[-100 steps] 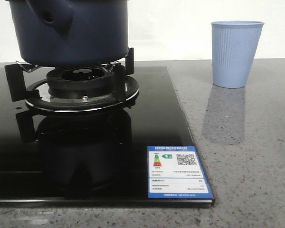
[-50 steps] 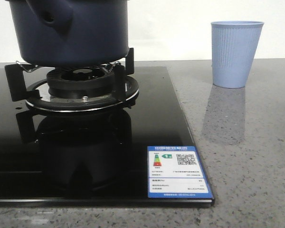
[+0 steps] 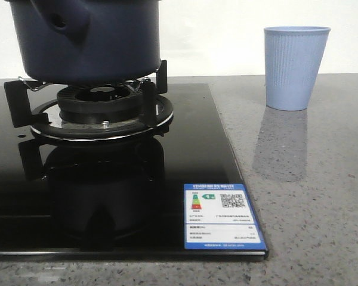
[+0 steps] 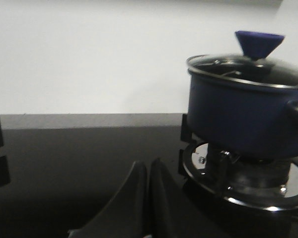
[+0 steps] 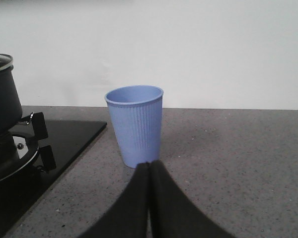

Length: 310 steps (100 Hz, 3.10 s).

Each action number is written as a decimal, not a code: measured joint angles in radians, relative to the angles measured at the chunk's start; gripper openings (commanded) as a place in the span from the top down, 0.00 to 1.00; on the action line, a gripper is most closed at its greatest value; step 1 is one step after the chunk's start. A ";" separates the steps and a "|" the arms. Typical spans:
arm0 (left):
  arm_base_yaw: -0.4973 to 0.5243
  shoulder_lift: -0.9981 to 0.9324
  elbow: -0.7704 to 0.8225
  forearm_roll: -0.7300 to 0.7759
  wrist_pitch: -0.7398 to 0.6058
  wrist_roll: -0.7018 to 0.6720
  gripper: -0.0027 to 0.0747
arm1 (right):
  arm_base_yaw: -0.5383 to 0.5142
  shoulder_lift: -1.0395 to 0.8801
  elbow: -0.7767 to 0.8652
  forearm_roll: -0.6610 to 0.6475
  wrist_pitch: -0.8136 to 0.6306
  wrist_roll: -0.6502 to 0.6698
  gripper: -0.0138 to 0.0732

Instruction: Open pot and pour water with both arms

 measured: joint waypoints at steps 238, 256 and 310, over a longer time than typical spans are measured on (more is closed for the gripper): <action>0.043 -0.057 0.102 0.065 0.052 -0.088 0.99 | 0.000 -0.001 0.004 1.117 -0.056 -1.255 0.93; 0.043 -0.057 0.102 0.065 0.052 -0.088 0.99 | 0.000 -0.001 0.004 1.170 -0.073 -1.302 0.93; 0.043 -0.057 0.102 0.065 0.052 -0.088 0.99 | -0.191 -0.112 0.164 1.865 -0.226 -1.949 0.93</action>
